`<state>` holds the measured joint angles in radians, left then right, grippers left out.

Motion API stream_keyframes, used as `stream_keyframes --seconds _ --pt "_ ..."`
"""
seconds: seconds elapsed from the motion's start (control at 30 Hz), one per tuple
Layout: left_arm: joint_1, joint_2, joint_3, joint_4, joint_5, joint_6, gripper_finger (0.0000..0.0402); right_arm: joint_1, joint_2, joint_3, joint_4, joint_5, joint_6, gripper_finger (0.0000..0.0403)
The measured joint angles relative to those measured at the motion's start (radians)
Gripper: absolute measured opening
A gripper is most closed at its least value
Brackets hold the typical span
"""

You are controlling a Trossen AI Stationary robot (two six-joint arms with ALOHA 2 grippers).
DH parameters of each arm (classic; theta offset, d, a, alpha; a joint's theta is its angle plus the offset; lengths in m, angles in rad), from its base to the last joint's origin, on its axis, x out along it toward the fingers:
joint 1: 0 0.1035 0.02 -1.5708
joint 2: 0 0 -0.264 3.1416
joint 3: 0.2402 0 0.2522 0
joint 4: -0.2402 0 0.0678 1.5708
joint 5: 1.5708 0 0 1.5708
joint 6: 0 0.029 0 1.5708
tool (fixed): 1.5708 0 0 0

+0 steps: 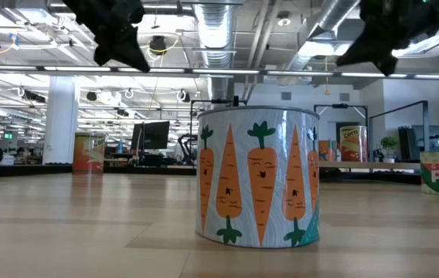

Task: Pick and place cans onto a shelf
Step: Put the canned peas on the shelf

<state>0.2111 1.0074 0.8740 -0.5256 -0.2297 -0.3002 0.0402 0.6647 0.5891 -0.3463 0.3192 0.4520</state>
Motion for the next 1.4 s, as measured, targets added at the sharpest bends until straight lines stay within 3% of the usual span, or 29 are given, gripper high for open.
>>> stream_keyframes --seconds 0.2,0.43,0.57,0.7,0.87,0.97,1.2,1.4 --pt "0.086 -0.008 0.077 -0.263 -0.013 0.003 0.0 0.038 -0.035 0.0 -0.124 0.051 0.072 0.0002" --pt "0.122 -0.008 0.079 -0.36 0.006 0.038 0.0 0.044 -0.037 0.009 -0.2 0.022 0.129 0.0003" --pt "0.097 -0.017 0.038 -0.282 0.01 0.067 0.0 0.083 -0.024 0.073 -0.39 -0.004 0.203 0.0007" --pt "0.061 -0.022 -0.071 -0.093 0.068 0.033 0.0 0.143 0.012 0.104 -0.551 -0.045 0.335 0.0022" --pt "-0.013 -0.022 -0.213 0.271 0.121 -0.005 0.0 0.241 0.09 0.105 -0.698 -0.117 0.486 0.0071" --pt "-0.055 -0.022 -0.251 0.397 0.115 -0.025 0.0 0.301 0.144 0.105 -0.756 -0.15 0.561 0.011" --pt "-0.086 -0.022 -0.258 0.426 0.047 -0.022 0.0 0.384 0.267 0.105 -0.76 -0.166 0.57 0.0194" --pt "-0.086 -0.022 -0.258 0.427 0.04 -0.033 0.0 0.408 0.373 0.092 -0.754 -0.164 0.563 0.0218"
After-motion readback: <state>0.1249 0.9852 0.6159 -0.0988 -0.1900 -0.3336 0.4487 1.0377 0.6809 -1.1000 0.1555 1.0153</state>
